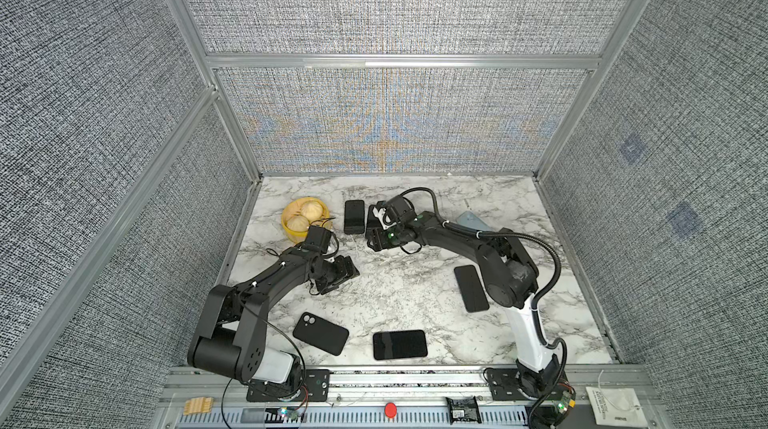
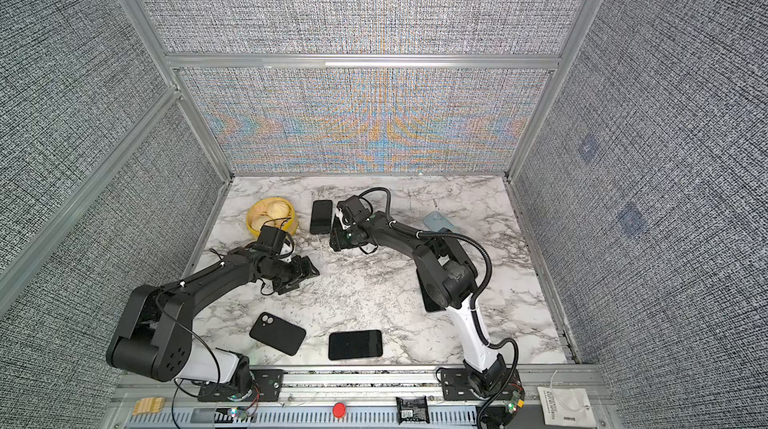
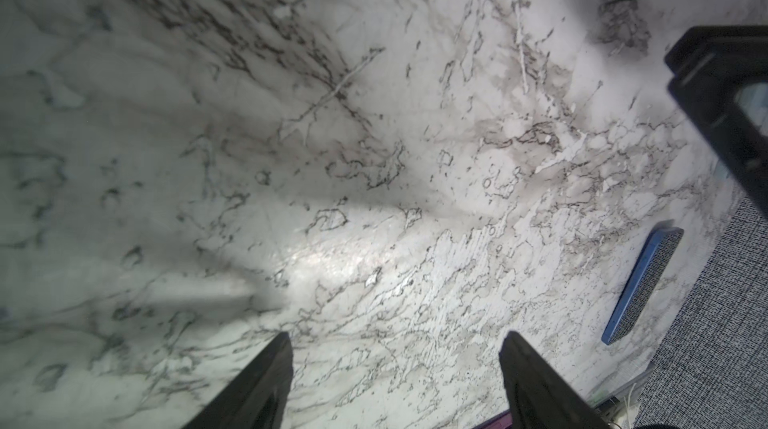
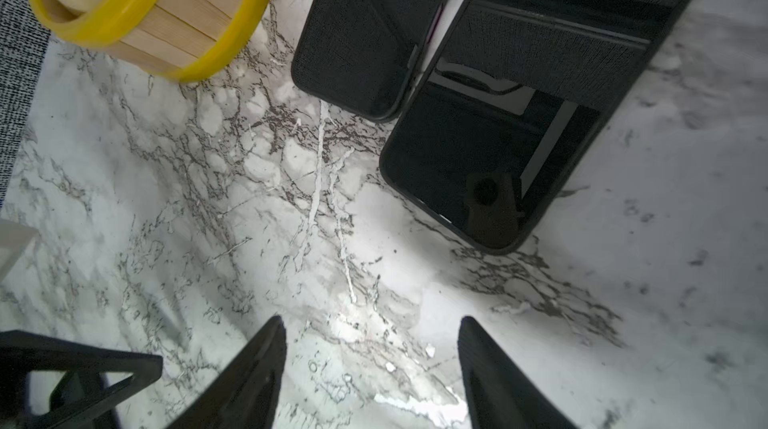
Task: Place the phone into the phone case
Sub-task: 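Open the right gripper to release the cased phone and draw back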
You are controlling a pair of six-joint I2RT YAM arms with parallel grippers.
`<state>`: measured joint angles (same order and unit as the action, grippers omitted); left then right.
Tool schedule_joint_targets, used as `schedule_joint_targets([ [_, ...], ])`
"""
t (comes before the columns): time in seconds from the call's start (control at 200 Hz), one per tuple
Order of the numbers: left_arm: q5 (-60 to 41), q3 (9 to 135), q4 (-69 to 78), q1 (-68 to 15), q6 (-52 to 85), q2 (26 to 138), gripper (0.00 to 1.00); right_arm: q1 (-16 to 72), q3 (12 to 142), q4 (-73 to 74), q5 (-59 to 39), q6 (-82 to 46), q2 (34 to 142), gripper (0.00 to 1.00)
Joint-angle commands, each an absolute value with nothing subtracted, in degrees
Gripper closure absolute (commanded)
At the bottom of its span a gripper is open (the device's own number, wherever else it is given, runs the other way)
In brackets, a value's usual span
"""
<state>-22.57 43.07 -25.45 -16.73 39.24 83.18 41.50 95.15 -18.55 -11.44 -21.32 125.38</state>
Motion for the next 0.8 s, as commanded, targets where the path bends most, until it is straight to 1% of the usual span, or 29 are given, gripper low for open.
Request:
schedule_joint_targets([
  [0.0,-22.2,42.5,-25.5,-16.5,39.5,82.4,0.2,42.2,95.2,-17.0,-11.5,-21.3,126.7,0.31],
  [0.435,-22.2,41.8,-25.6,-16.5,39.5,81.3,0.2,42.4,102.4,-18.8,-11.0,-21.5,134.0,0.32],
  [0.795,-22.5,42.0,-25.1,-16.5,39.6,81.6,0.2,41.6,103.3,-19.1,-10.4,-21.5,134.8,0.32],
])
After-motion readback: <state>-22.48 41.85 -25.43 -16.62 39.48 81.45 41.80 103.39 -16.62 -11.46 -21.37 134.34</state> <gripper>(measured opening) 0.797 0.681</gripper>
